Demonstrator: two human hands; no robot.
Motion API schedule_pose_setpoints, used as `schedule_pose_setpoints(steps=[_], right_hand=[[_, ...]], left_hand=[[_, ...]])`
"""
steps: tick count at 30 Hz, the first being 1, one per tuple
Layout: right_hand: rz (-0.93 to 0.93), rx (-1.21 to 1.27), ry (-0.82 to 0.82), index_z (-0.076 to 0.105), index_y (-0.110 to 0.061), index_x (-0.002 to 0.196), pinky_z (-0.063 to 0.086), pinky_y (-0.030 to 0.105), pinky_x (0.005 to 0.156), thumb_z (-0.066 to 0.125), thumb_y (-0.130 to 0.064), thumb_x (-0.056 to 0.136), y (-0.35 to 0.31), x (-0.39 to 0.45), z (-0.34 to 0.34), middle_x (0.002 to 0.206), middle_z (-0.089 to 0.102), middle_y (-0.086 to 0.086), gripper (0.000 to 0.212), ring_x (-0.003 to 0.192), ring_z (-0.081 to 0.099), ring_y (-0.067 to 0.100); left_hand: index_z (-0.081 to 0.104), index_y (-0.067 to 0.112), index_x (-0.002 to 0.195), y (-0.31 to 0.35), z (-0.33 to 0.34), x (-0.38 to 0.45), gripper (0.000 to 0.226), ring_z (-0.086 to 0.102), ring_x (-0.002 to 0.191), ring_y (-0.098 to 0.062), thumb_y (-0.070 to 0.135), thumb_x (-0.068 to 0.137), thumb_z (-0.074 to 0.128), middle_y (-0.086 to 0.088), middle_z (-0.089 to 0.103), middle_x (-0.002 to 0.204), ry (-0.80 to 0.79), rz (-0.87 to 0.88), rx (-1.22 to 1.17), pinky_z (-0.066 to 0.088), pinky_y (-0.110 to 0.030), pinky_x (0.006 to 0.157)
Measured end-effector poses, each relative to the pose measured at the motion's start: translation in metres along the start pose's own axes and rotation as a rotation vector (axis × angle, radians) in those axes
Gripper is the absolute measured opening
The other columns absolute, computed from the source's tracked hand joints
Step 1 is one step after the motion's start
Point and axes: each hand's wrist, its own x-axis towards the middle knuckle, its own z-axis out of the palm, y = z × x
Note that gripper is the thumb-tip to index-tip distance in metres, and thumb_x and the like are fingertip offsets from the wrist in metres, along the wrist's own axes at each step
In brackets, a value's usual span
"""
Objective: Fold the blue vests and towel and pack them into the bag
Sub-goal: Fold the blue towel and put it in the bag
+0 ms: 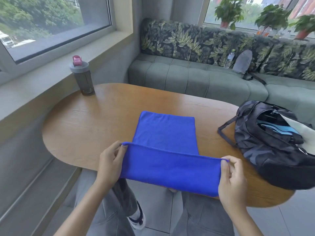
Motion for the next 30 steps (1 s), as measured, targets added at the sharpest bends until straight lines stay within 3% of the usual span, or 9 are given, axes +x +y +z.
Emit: schedule_pose_setpoints(steps=[5, 9, 12, 17, 23, 27, 30], right_hand=[[0.008, -0.051, -0.013, 0.055, -0.027, 0.102, 0.041, 0.008, 0.066, 0.041, -0.046, 0.097, -0.001, -0.005, -0.005, 0.089, 0.070, -0.017, 0.025, 0.087, 0.062, -0.008], [0.056, -0.088, 0.009, 0.056, -0.034, 0.098, 0.042, 0.007, 0.068, 0.052, -0.045, 0.101, 0.000, 0.004, -0.007, 0.098, 0.070, -0.025, 0.012, 0.089, 0.063, -0.009], [0.063, -0.100, 0.005, 0.059, -0.030, 0.102, 0.045, 0.009, 0.068, 0.055, -0.034, 0.100, -0.001, 0.020, -0.005, 0.091, 0.071, -0.017, 0.007, 0.093, 0.065, -0.001], [0.043, -0.137, 0.011, 0.059, -0.030, 0.103, 0.044, 0.012, 0.066, 0.053, -0.039, 0.100, -0.003, 0.061, 0.014, 0.097, 0.072, -0.007, 0.012, 0.085, 0.065, 0.005], [0.023, -0.142, 0.045, 0.061, -0.025, 0.101, 0.040, 0.006, 0.065, 0.058, -0.030, 0.101, 0.001, 0.125, 0.051, 0.089, 0.071, -0.006, 0.006, 0.079, 0.063, -0.005], [0.044, -0.163, 0.057, 0.062, -0.020, 0.100, 0.039, 0.006, 0.063, 0.060, -0.028, 0.101, 0.018, 0.168, 0.082, 0.085, 0.070, -0.005, 0.008, 0.075, 0.061, -0.006], [0.090, -0.222, 0.037, 0.063, -0.017, 0.102, 0.041, 0.013, 0.063, 0.059, -0.030, 0.101, 0.041, 0.195, 0.110, 0.086, 0.070, -0.006, 0.013, 0.074, 0.061, 0.000]], left_hand=[[0.057, 0.027, 0.078, 0.007, -0.002, -0.002, 0.028, 0.023, 0.052, -0.013, 0.018, 0.105, 0.051, 0.006, 0.031, 0.050, -0.002, -0.020, 0.027, 0.018, -0.032, 0.050], [0.059, 0.024, 0.081, 0.007, 0.004, 0.004, 0.024, 0.023, 0.049, -0.015, 0.025, 0.105, 0.052, 0.005, 0.032, 0.046, 0.016, -0.048, 0.010, 0.018, -0.034, 0.050], [0.054, 0.023, 0.076, 0.008, 0.010, 0.020, 0.030, 0.023, 0.049, -0.016, 0.028, 0.105, 0.053, 0.006, 0.030, 0.046, 0.039, -0.045, 0.022, 0.018, -0.033, 0.049], [0.051, 0.022, 0.072, 0.007, 0.024, 0.063, 0.034, 0.021, 0.048, -0.014, 0.027, 0.106, 0.052, 0.005, 0.029, 0.044, 0.053, -0.038, 0.075, 0.018, -0.034, 0.047], [0.050, 0.019, 0.071, -0.001, 0.044, 0.131, 0.033, 0.021, 0.046, -0.012, 0.025, 0.104, 0.050, 0.005, 0.032, 0.043, 0.020, -0.059, 0.189, 0.019, -0.033, 0.047], [0.052, 0.018, 0.074, -0.020, 0.064, 0.180, 0.031, 0.027, 0.045, -0.016, 0.028, 0.103, 0.048, -0.006, 0.043, 0.048, -0.025, -0.081, 0.291, 0.025, -0.036, 0.049], [0.045, 0.023, 0.070, -0.043, 0.086, 0.209, 0.034, 0.039, 0.046, -0.018, 0.030, 0.102, 0.048, 0.004, 0.046, 0.045, -0.065, -0.111, 0.377, 0.029, -0.037, 0.050]])
